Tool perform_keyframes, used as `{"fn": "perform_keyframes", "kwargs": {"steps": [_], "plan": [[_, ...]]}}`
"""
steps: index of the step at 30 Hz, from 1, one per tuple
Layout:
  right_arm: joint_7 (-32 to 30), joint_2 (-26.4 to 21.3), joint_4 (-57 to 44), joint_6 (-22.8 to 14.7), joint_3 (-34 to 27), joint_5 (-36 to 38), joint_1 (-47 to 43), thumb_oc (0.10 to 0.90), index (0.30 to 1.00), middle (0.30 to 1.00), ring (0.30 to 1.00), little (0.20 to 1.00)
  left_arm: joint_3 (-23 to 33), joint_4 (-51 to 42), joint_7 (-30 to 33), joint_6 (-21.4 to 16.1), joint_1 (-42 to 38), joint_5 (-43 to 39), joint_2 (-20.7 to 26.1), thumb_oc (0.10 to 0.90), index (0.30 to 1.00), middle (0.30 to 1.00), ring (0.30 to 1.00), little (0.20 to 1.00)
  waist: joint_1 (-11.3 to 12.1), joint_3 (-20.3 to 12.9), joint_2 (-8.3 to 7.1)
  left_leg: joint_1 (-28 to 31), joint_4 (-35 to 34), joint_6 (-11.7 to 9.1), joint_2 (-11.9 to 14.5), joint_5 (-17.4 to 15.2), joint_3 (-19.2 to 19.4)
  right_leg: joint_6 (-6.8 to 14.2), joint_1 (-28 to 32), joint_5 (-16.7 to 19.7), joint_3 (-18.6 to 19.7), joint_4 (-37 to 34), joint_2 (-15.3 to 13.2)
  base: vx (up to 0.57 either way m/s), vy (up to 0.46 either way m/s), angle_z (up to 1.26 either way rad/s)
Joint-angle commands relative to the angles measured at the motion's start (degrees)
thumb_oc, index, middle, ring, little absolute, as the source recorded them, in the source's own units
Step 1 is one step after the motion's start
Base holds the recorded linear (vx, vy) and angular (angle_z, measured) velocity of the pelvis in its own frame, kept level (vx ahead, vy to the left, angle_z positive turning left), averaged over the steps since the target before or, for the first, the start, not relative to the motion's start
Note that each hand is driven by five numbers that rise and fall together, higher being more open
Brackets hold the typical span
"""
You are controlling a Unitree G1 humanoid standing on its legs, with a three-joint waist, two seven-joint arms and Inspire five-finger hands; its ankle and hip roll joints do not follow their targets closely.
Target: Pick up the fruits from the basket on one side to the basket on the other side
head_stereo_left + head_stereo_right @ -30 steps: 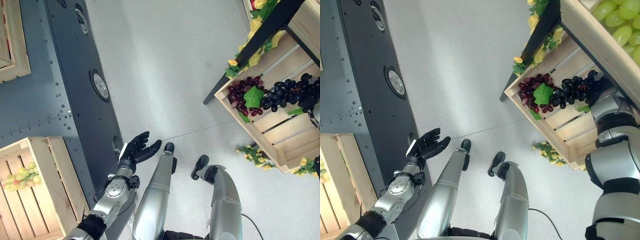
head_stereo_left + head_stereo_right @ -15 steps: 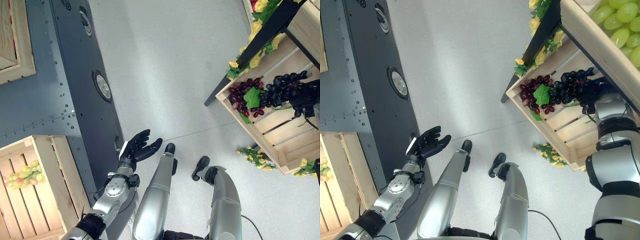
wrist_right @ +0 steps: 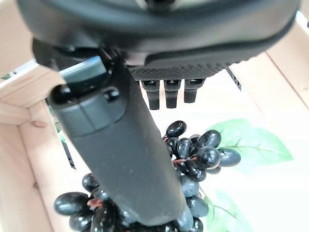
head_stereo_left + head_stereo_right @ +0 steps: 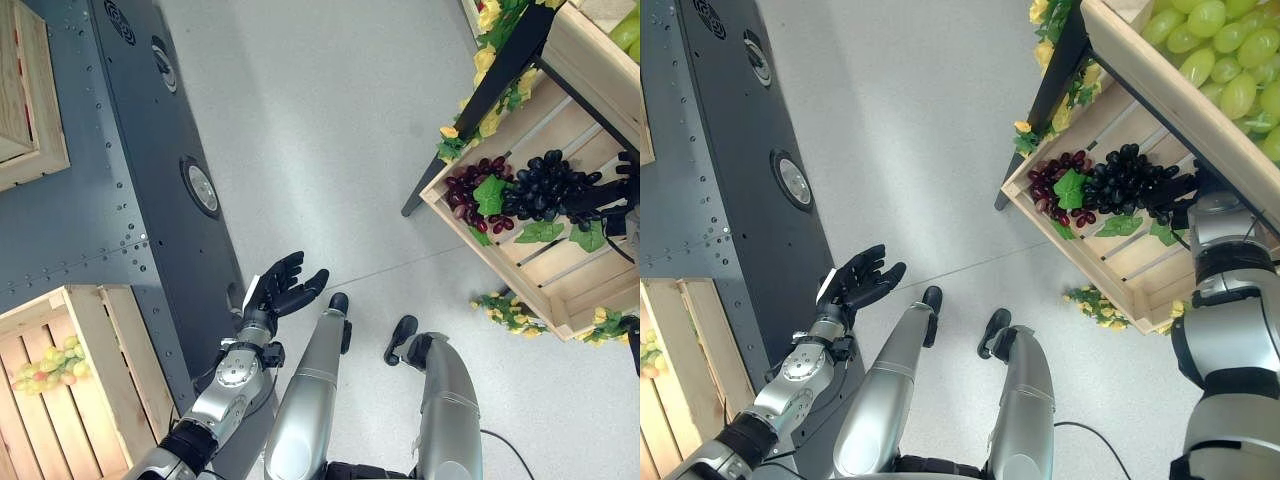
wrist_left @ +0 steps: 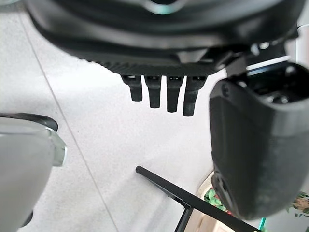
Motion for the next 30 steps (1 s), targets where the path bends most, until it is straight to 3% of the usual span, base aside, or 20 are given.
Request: {"fn": "perform_keyframes", "kwargs": {"steps": [1,3,7,14,16,23,30], "plan": [[-3.12,-7.73,-3.21,-4.11,-1.9,1.33,0.38,0.8,0.9,0.9,0.9,0.9,1.11,-6.5,0.19,-4.03,0.3,-0.33,0.25,0.8,0.9,0.9,0.9,0.9,0.91,-1.21,-1.85,3.2,-0.49,3.94,-0.38,-6.48,6.22,-2.81,1.66,3.25,-0.78,-0.62,2.31,0.0,0.0,0.0],[-3.59,-7.29,-4.3,-3.94,-2.5,2.16,1.76,0.8,0.9,0.9,0.9,0.9,1.23,-6.38,0.46,-3.85,0.08,-0.07,0.25,0.8,0.9,0.9,0.9,0.9,0.85,-1.21,-2.36,3.52,-1.03,3.86,-0.24,-6.27,6.07,-2.68,2.11,3.59,-0.78,-1.21,2.61,0.0,0.0,0.0],[-6.64,-5.64,-6.96,-7.36,-4.44,4.35,5.41,0.8,0.9,0.9,0.9,0.9,1.12,-6.5,1.35,-4.26,-0.02,0.46,0.14,0.8,0.9,0.9,0.9,0.9,0.58,-1.21,-3.01,5.55,-3.4,3.77,-0.2,-5.73,5.94,-2.35,4.31,4.27,-0.83,-3.64,3.27,0.0,0.0,0.0],[-9.06,1.19,-19.35,-12.63,-8.5,6.04,15.71,0.8,0.9,0.9,0.9,0.9,1.94,-5.41,2.76,-4.24,-0.2,1.75,-1.67,0.8,0.9,0.9,0.9,0.9,-0.42,-1.21,-3.8,11.93,-6.86,3.81,0.57,-5.78,6.78,-2.05,10.57,3.78,-0.69,-6.99,3.09,0.02,0.028,-0.04],[-11.38,4.32,-22.77,-15.38,-9.26,4.85,19.04,0.8,0.9,0.9,0.9,0.9,2.01,-4.56,2.85,-4.43,-0.35,2.04,-2.66,0.8,0.9,0.9,0.9,0.9,-0.93,-1.21,-3.74,13.8,-6.99,3.98,0.84,-6.2,7.2,-2.12,12.43,3.28,-0.54,-7.13,2.79,0.02,0.041,-0.08],[-18.9,13.6,-33.2,-18.75,-10.22,-5.87,29.25,0.8,0.9,0.9,0.9,0.9,2.6,-1.63,3.27,-4.96,-0.74,2.79,-6.62,0.8,0.9,0.9,0.9,0.9,-3.28,-1.25,-3.31,20.11,-6.68,4.52,1.96,-8.01,8.84,-2.24,18.6,2.16,1.33,-8.34,2.0,0.02,0.07,-0.09],[-17.13,22.38,-41.4,-22.39,-8.05,-9.75,38.51,0.8,0.9,0.9,0.9,0.9,2.53,1.8,4.5,-4.31,0.01,4.01,-9.8,0.8,0.9,0.9,0.9,0.9,-5.8,-4.15,-3.62,27.14,-10.16,4.33,2.64,-8.29,10.28,-1.63,24.95,2.67,4.11,-13.03,2.45,0.06,0.048,-0.13]]}}
